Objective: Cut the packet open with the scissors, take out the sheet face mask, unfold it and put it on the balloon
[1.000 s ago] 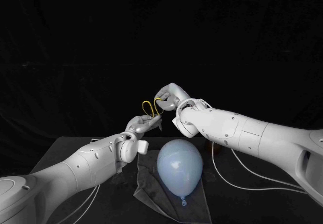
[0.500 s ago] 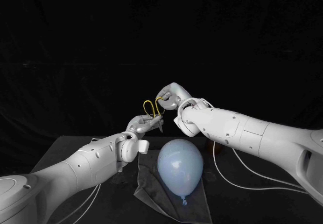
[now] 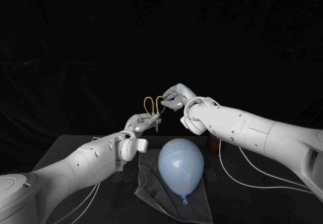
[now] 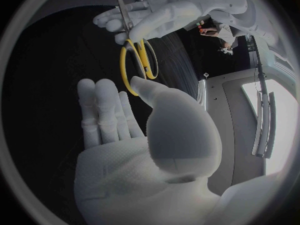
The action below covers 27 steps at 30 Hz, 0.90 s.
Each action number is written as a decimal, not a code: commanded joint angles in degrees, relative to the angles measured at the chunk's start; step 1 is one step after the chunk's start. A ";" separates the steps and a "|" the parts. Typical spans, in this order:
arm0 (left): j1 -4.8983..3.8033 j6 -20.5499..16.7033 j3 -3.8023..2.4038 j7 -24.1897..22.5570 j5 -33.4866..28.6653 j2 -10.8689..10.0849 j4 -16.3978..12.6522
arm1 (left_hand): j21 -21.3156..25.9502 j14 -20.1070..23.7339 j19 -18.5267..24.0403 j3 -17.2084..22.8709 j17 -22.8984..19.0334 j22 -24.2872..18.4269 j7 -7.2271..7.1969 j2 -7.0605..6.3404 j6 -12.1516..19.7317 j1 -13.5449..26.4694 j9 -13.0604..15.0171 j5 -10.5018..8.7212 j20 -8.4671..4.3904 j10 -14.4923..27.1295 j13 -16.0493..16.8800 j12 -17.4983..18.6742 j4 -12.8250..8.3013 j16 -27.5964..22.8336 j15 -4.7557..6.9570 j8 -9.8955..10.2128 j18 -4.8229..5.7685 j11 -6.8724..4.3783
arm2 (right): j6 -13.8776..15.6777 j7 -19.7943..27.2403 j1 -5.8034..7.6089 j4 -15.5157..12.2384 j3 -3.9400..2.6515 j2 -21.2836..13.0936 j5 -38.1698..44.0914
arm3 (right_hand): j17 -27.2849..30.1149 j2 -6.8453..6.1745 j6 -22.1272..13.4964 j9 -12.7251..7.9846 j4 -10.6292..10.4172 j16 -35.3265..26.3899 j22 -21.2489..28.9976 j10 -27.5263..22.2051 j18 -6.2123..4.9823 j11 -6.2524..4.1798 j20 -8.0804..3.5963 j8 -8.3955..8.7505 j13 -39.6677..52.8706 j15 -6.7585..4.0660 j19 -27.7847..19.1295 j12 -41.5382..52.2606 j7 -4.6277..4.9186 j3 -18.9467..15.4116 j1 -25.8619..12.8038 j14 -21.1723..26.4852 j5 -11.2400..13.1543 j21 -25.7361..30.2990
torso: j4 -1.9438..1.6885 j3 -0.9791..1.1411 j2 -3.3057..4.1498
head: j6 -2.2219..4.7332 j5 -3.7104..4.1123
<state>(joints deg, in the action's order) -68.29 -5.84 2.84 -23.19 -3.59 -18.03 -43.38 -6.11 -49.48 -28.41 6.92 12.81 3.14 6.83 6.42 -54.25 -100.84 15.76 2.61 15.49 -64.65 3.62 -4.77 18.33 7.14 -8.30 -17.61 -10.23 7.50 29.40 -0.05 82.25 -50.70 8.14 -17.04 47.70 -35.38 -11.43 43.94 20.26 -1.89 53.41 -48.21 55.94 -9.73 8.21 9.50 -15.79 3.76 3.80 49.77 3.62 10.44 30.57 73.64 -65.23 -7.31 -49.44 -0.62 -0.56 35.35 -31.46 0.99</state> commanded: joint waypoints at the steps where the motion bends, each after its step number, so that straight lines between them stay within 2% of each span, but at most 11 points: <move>1: -0.13 -2.11 -0.08 -1.29 0.96 -0.15 0.01 | -0.21 -0.64 -0.60 3.10 -0.10 -0.06 -0.54 -0.52 -0.16 0.17 2.14 0.18 0.00 -0.75 -0.01 0.71 -1.72 -0.48 -0.05 -0.86 -0.45 0.01 | -6.70 1.63 0.03 -0.28 0.08 -0.88 -2.10 | 6.15 -0.71 -1.71 -0.42 -0.59 -10.73 6.42 -3.12 -0.16 1.66 1.76 1.97 -0.05 1.84 -5.54 0.11 -1.22 -3.23 0.15 8.63 0.80 10.26 | 0.03 0.02 -0.02 | -0.08 -0.13; 3: -0.14 -2.59 -0.08 -1.09 1.42 -0.31 0.04 | -0.21 -0.85 -0.70 4.02 -0.12 -0.06 -0.52 -0.89 -0.06 0.53 2.49 0.17 0.11 -1.02 -0.01 0.94 -1.73 -0.53 -0.16 -1.03 -0.45 0.16 | -7.62 2.63 0.04 -0.76 0.15 -1.58 -2.91 | 10.18 -0.40 -2.08 -0.53 -1.09 -18.46 11.17 -4.16 0.25 2.46 3.31 2.77 -0.04 3.46 -8.87 0.18 -1.45 -5.55 0.34 13.95 1.44 17.54 | 0.05 0.00 -0.03 | -0.04 -0.21; 7: -0.15 -3.45 -0.08 -0.40 3.00 -0.66 0.20 | 0.13 -1.11 0.46 5.24 -0.15 -0.20 -0.64 -1.14 0.12 1.09 2.91 0.19 0.26 -1.36 0.00 1.08 -1.72 -0.60 -0.34 -1.19 -0.43 0.62 | -7.75 5.79 0.10 -1.98 0.33 -3.05 -4.75 | 15.87 1.74 -1.92 -0.84 -1.64 -30.11 21.11 -4.94 -0.34 4.36 6.50 4.58 -0.06 6.27 -10.60 0.42 -0.56 -11.79 2.62 18.67 1.84 30.31 | 0.10 0.06 -0.01 | 0.12 -0.61; 10: -0.17 -4.10 -0.08 0.54 4.56 -0.88 0.25 | 0.44 -1.45 1.26 6.59 -0.18 -0.29 -0.55 -1.75 0.24 1.70 3.44 0.18 0.41 -1.67 0.00 1.13 -1.79 -0.65 -0.53 -1.44 -0.43 0.82 | -7.60 7.58 0.15 -2.61 0.40 -4.00 -5.51 | 18.53 2.81 -1.91 -1.17 -2.27 -34.90 25.90 -5.91 0.51 5.00 7.01 5.68 -0.08 7.59 -13.66 0.38 -0.74 -15.45 3.43 21.66 1.80 36.80 | 0.00 0.14 0.01 | 0.19 -0.68; 14: -0.20 -3.34 -0.08 2.61 7.44 -1.32 0.26 | 0.39 -1.80 0.95 8.52 -0.23 -0.21 -0.27 -2.63 0.37 2.26 4.13 0.19 0.55 -2.05 0.01 1.15 -1.88 -0.77 -0.57 -1.76 -0.45 0.99 | -6.25 9.87 0.22 -4.07 0.46 -5.90 -6.31 | 20.26 3.99 -1.30 -1.42 -2.70 -37.11 28.82 -5.85 1.08 5.39 7.11 6.34 -0.06 7.99 -14.32 0.66 -0.37 -18.01 4.43 22.19 1.73 40.25 | -0.06 0.08 -0.01 | 0.22 -0.95; 18: -0.47 0.16 -0.08 5.63 11.48 -2.10 0.44 | -0.35 -2.11 -1.71 10.46 -0.28 0.13 0.08 -3.62 0.53 2.85 4.79 0.19 1.13 -2.40 0.02 1.13 -1.97 -0.88 -0.54 -2.03 -0.24 1.17 | -4.15 13.16 0.41 -6.26 0.49 -8.67 -6.49 | 21.38 5.95 1.47 -1.61 -1.37 -37.70 31.01 -3.27 0.22 4.06 7.11 6.27 -0.07 6.99 -12.09 1.55 1.60 -17.36 7.46 19.10 1.65 41.94 | 0.07 0.03 -0.01 | 0.22 -1.15; 20: -0.81 2.35 -0.08 7.28 14.24 -2.63 0.68 | -1.74 -2.32 -6.36 12.58 -0.34 0.65 0.19 -4.61 0.69 3.79 5.53 0.21 1.37 -2.56 0.00 1.17 -1.98 -1.05 -0.20 -2.36 1.06 1.05 | -3.21 15.07 0.61 -8.02 0.51 -10.75 -5.96 | 21.72 6.51 3.13 -1.73 -0.47 -38.03 31.60 -1.63 -0.36 3.14 7.09 6.04 -0.06 6.32 -10.65 1.99 2.27 -15.83 9.05 17.54 1.60 42.13 | 0.09 0.01 0.03 | 0.13 -1.33; 21: -0.95 3.04 -0.08 7.79 15.11 -2.81 0.76 | -3.26 -2.50 -11.50 13.72 -0.35 1.25 0.34 -5.15 0.76 4.26 5.95 0.21 1.33 -2.69 0.01 1.15 -2.10 -1.09 -0.10 -2.56 1.39 1.00 | -3.03 15.53 0.69 -8.59 0.51 -11.39 -5.60 | 21.71 6.67 3.94 -1.83 -0.06 -37.77 31.50 -0.80 -0.71 2.79 7.01 5.96 -0.08 5.76 -8.45 2.17 1.90 -14.83 9.76 16.03 1.29 41.36 | 0.03 0.02 0.07 | 0.13 -1.33; 22: -1.30 4.66 -0.08 8.90 16.94 -3.18 1.03 | -4.24 -2.78 -13.91 14.66 -0.32 1.59 0.46 -5.52 0.77 4.65 6.33 0.20 1.25 -2.88 0.02 1.13 -2.20 -1.05 -0.02 -2.76 1.17 0.93 | -2.82 16.30 0.89 -9.79 0.52 -12.67 -4.46 | 21.62 6.38 5.37 -2.16 0.23 -37.10 31.09 0.68 -0.93 2.09 5.79 6.02 -0.12 4.70 -2.69 2.23 1.59 -12.90 10.10 12.23 0.82 39.21 | 0.01 0.03 0.10 | 0.11 -1.38; 26: -2.94 11.02 -0.08 13.07 23.03 -4.40 2.02 | -7.24 -6.01 -19.05 17.55 0.35 2.59 0.74 -6.94 1.05 6.22 7.73 0.23 0.56 -3.33 0.01 1.17 -3.09 0.43 0.77 -3.37 -0.34 0.60 | -3.05 17.87 1.52 -14.07 0.55 -16.60 2.97 | 21.45 5.00 9.41 -2.74 0.94 -36.87 28.31 4.68 -0.51 0.50 1.92 5.79 -0.19 1.74 8.98 1.78 0.55 -8.57 10.03 4.14 0.67 32.89 | 0.11 0.22 0.08 | -0.05 -1.46; 27: -3.35 12.42 -0.07 13.93 24.12 -4.63 2.18 | -7.76 -7.43 -19.80 17.91 0.69 2.78 0.83 -7.09 1.05 6.55 7.96 0.17 0.32 -3.36 0.02 1.16 -3.27 1.13 1.13 -3.47 -0.34 0.43 | -3.21 17.96 1.63 -14.88 0.55 -17.19 4.84 | 21.41 4.82 10.36 -2.88 1.62 -36.92 25.70 5.80 -0.37 -0.06 -0.01 5.74 -0.19 0.82 13.48 1.59 0.35 -8.40 10.35 2.39 0.42 28.59 | 0.15 0.30 0.11 | -0.03 -1.49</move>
<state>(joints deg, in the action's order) -71.02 -1.71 2.86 -14.25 12.82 -22.51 -41.41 -13.53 -56.12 -47.66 21.39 13.25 5.80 7.40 -0.37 -53.12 -94.36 16.55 2.74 15.98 -67.72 3.64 -3.75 18.25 7.87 -7.42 -20.83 -9.49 8.09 25.54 13.86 83.75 -64.45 8.70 -33.84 44.98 -13.95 -6.10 53.73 17.44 -0.58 16.67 -21.39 61.18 -10.08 8.39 10.49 -9.72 3.60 5.14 60.69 5.40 10.82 22.00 84.12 -61.79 -6.55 -18.83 -0.55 -0.42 35.41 -31.45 -0.48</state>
